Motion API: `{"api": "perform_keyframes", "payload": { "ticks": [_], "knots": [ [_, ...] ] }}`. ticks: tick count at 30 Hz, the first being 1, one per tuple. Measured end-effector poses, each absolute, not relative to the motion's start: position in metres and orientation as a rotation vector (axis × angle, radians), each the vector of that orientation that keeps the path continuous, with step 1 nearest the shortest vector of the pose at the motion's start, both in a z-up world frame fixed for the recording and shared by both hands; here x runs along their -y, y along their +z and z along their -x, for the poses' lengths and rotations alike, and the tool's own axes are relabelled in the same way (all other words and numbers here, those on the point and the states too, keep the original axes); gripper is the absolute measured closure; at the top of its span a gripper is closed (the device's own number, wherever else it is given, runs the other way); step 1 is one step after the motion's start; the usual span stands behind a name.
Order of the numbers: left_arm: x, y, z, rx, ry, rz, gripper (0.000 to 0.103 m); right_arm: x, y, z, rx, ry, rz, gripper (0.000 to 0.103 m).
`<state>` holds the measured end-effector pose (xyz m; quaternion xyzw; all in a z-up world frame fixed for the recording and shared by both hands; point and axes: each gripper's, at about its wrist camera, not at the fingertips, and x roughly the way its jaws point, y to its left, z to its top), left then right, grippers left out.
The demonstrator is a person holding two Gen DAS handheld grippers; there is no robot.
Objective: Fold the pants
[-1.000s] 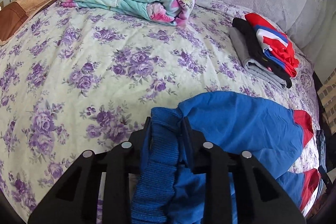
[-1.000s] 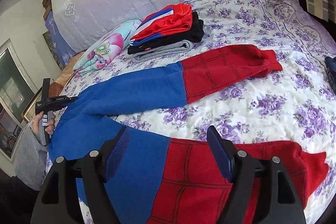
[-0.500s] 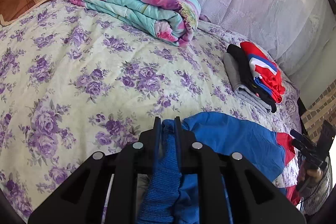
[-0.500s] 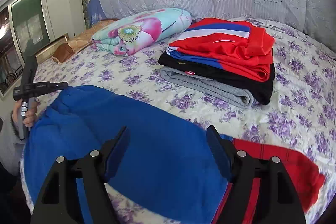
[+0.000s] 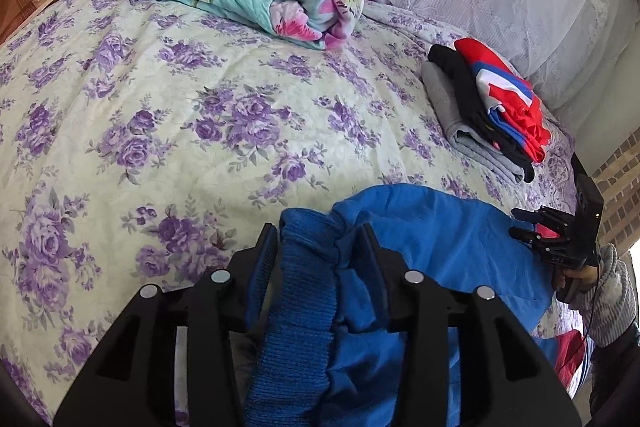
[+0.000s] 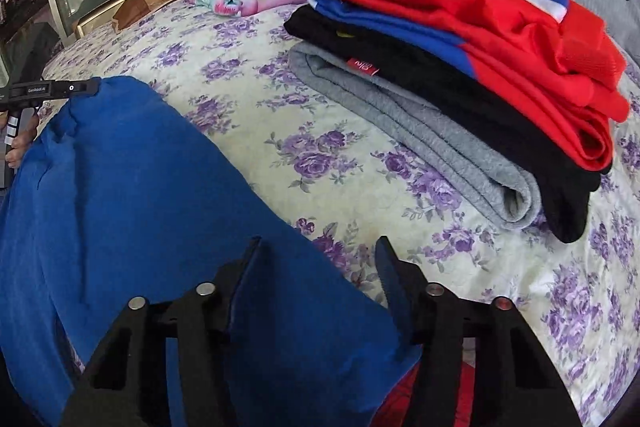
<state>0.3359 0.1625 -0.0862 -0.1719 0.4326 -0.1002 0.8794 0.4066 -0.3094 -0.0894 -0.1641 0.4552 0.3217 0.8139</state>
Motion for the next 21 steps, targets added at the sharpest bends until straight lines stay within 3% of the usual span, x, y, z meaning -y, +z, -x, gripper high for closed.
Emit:
{"api": "perform_keyframes", "payload": {
  "ticks": [1, 3, 11, 21],
  "knots": [
    [-0.161, -0.087, -0.337, -0.906, -0.205, 0.348, 0.068, 0.307, -0.089, -0.403, -0.968, 0.690, 0.347, 0.079],
    [-0.158, -0.086, -0.338, -0.902, -0.193, 0.333, 0.071, 0.301, -0.084, -0.394, -0.948, 0.664, 0.381, 0.099],
    [-0.159, -0.064, -0.324, -0.803, -0.195, 0.329, 0.074, 0.304, -0.031, -0.340, -0.801, 0.584, 0.358, 0.100],
    [-0.173, -0.020, -0.250, -0.696, -0.248, 0.402, 0.075, 0.306, 0.030, -0.169, -0.601, 0.588, 0.403, 0.100]
  ]
}}
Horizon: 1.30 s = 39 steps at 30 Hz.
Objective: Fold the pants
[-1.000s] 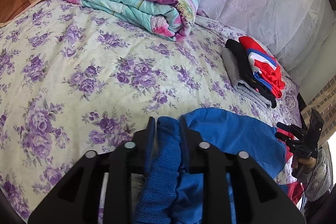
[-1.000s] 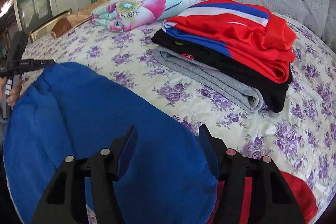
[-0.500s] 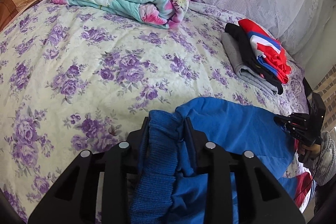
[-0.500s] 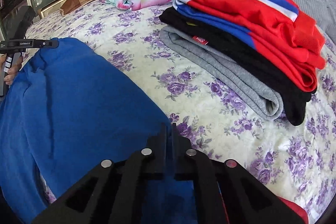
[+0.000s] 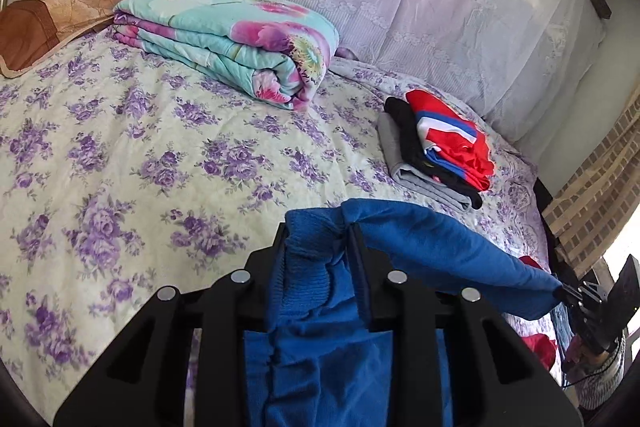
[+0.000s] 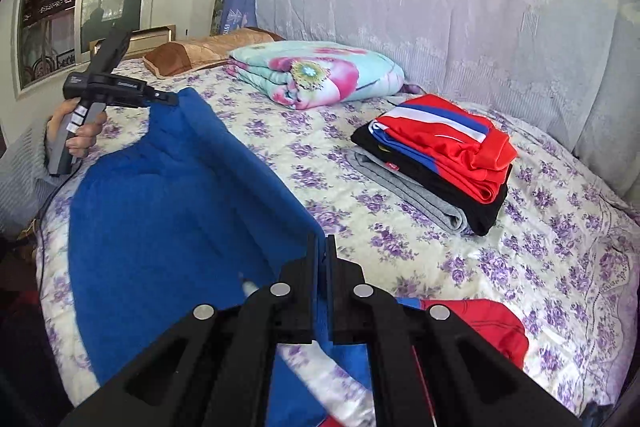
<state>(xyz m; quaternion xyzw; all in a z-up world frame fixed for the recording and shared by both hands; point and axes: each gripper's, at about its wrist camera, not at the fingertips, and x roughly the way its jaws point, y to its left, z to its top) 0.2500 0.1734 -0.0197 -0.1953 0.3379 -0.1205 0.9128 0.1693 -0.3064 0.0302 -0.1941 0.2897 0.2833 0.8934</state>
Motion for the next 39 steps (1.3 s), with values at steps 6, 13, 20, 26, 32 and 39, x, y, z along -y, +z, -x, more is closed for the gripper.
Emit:
{"api": "perform_keyframes", "payload": {
  "ticks": [6, 13, 20, 26, 32, 39],
  "knots": [
    [-0.178, -0.027, -0.175, -0.729, -0.238, 0.369, 0.075, 0.298, -0.003, -0.074, -0.614, 0.618, 0.400, 0.100],
    [-0.191, -0.049, -0.107, -0.794, -0.194, 0.450, 0.044, 0.304, -0.038, -0.050, -0.666, 0.597, 0.326, 0.100],
    [-0.174, -0.055, -0.130, -0.880, -0.245, 0.544, 0.043, 0.306, -0.037, -0.044, -0.645, 0.581, 0.298, 0.100],
    [-0.167, -0.062, -0.162, -0.927, -0.221, 0.590, 0.086, 0.308, -0.035, -0.044, -0.643, 0.580, 0.291, 0.100],
    [-0.176, -0.047, -0.135, -0.868, -0.216, 0.586, 0.089, 0.305, -0.026, -0.028, -0.622, 0.592, 0.314, 0.100],
    [-0.188, -0.102, -0.130, -0.975, -0.197, 0.637, 0.090, 0.301, -0.073, -0.028, -0.752, 0.596, 0.302, 0.100]
  ]
}}
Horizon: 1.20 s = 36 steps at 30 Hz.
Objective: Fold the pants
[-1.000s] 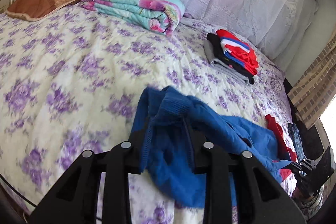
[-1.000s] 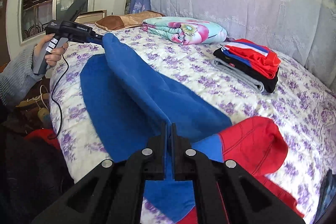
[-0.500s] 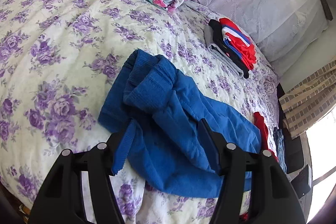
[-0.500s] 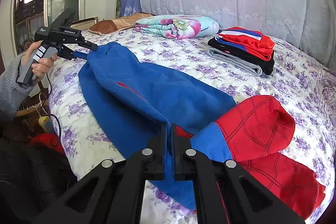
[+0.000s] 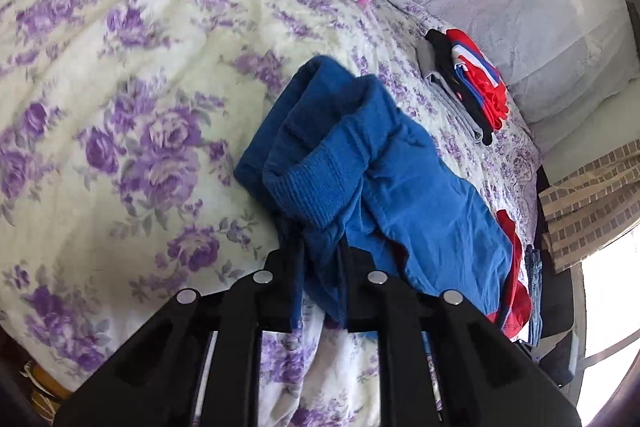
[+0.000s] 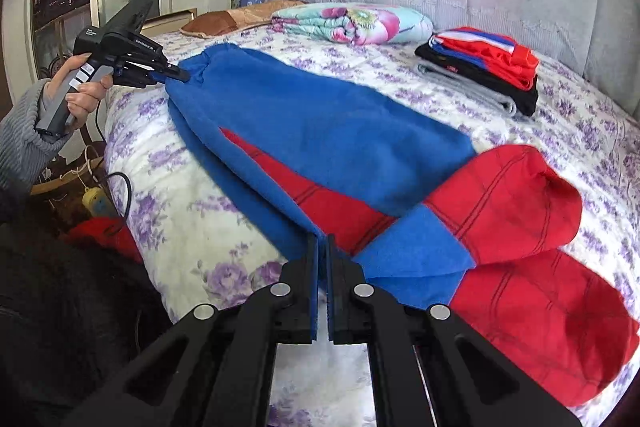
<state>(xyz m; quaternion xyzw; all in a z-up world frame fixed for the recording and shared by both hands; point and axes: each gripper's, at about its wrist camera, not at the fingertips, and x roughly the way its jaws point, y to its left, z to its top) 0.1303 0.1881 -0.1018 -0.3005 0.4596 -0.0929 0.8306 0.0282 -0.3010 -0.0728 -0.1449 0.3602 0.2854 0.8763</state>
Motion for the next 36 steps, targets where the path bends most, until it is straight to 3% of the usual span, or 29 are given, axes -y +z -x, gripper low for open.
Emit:
{"api": "perform_keyframes", "payload": {
  "ticks": [3, 6, 11, 13, 16, 20, 23, 24, 26, 27, 29, 30, 36],
  "knots": [
    [-0.189, -0.091, -0.126, -0.942, -0.200, 0.625, 0.089, 0.301, -0.075, -0.029, -0.755, 0.590, 0.281, 0.100],
    [-0.189, -0.066, -0.111, -0.870, -0.169, 0.568, 0.080, 0.299, -0.077, -0.027, -0.751, 0.585, 0.288, 0.099],
    [-0.168, -0.018, -0.080, -0.700, -0.077, 0.359, 0.079, 0.301, -0.079, -0.028, -0.753, 0.583, 0.267, 0.099],
    [-0.158, -0.013, -0.082, -0.712, -0.159, 0.352, 0.071, 0.303, -0.080, -0.028, -0.752, 0.582, 0.251, 0.099],
    [-0.129, -0.024, -0.096, -0.764, -0.231, 0.328, 0.070, 0.304, -0.081, -0.027, -0.749, 0.578, 0.238, 0.099],
    [-0.106, -0.079, -0.126, -0.919, -0.160, 0.222, 0.070, 0.306, -0.078, -0.028, -0.762, 0.580, 0.210, 0.098],
    [-0.122, -0.102, -0.128, -0.937, -0.171, 0.329, 0.074, 0.311, -0.066, -0.028, -0.800, 0.604, 0.170, 0.085],
    [-0.123, -0.097, -0.125, -0.922, -0.179, 0.327, 0.074, 0.314, -0.059, -0.026, -0.807, 0.620, 0.144, 0.070],
    [-0.123, -0.085, -0.117, -0.875, -0.192, 0.306, 0.070, 0.320, -0.039, -0.018, -0.766, 0.617, 0.115, 0.053],
    [-0.123, -0.079, -0.112, -0.845, -0.200, 0.299, 0.066, 0.323, -0.030, -0.015, -0.738, 0.601, 0.114, 0.050],
    [-0.121, -0.069, -0.105, -0.782, -0.210, 0.292, 0.044, 0.328, -0.011, -0.017, -0.683, 0.546, 0.100, 0.048],
    [-0.120, -0.065, -0.102, -0.750, -0.202, 0.285, 0.038, 0.330, -0.004, -0.022, -0.662, 0.491, 0.095, 0.044],
    [-0.109, -0.066, -0.107, -0.732, -0.197, 0.270, 0.035, 0.336, -0.006, -0.112, -0.713, 0.127, 0.022, 0.040]
  ]
}}
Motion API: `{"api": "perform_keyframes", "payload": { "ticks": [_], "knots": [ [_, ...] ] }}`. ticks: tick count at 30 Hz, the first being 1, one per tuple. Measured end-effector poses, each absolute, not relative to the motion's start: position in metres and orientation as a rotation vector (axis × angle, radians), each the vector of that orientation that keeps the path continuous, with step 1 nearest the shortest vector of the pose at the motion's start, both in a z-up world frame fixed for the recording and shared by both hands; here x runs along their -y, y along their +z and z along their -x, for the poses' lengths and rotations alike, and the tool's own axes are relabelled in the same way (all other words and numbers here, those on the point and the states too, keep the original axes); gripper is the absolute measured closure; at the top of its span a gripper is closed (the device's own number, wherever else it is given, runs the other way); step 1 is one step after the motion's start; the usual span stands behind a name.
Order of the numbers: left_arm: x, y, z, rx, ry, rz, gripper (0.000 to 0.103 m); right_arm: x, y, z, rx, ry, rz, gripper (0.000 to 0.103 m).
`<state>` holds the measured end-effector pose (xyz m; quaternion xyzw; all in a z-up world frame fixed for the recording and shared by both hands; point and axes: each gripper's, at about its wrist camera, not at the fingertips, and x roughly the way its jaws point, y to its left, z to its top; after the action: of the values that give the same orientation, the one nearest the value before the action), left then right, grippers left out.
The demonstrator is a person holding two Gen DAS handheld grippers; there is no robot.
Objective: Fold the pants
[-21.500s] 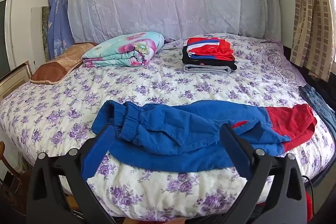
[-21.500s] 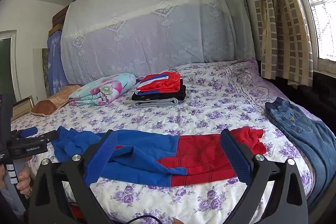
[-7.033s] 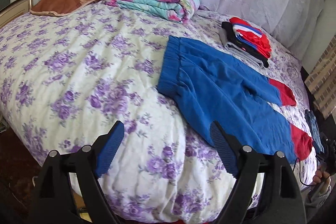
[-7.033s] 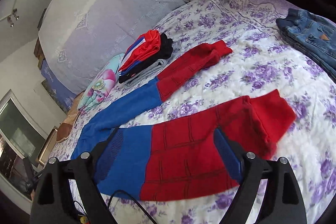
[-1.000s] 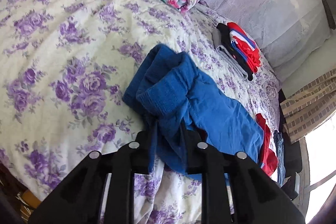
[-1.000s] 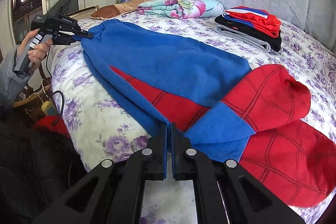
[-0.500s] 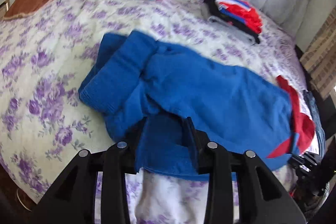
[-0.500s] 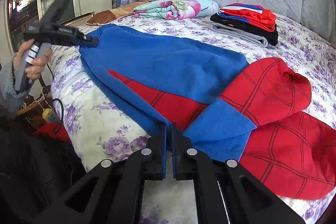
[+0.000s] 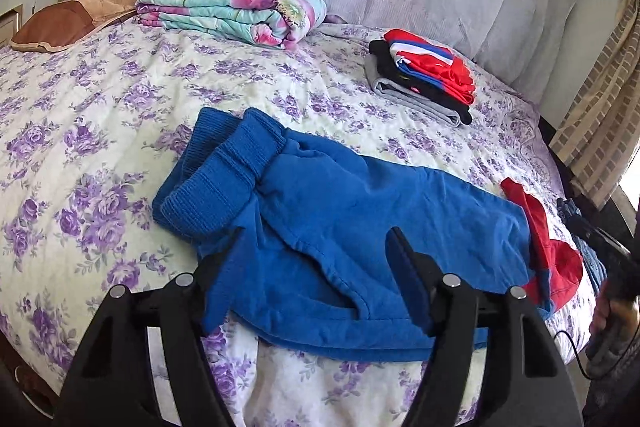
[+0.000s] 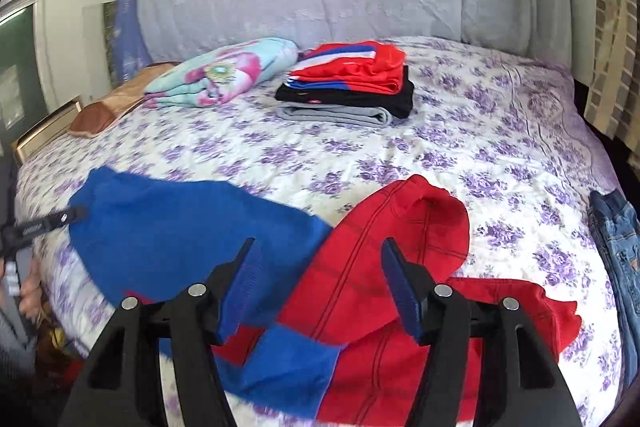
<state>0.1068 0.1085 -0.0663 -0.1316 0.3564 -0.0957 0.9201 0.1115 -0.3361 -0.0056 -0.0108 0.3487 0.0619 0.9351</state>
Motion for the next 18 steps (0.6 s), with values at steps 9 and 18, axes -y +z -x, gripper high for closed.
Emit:
{"api": "perform_keyframes", "payload": {
  "ticks": [9, 18],
  "knots": [
    [-0.112, -0.083, -0.107, -0.769, -0.244, 0.279, 0.032, 0.332, -0.062, -0.191, -0.850, -0.084, 0.088, 0.042],
    [-0.109, -0.085, -0.108, -0.785, -0.241, 0.262, 0.030, 0.391, -0.016, -0.123, -0.640, 0.033, -0.192, 0.100]
  ]
}}
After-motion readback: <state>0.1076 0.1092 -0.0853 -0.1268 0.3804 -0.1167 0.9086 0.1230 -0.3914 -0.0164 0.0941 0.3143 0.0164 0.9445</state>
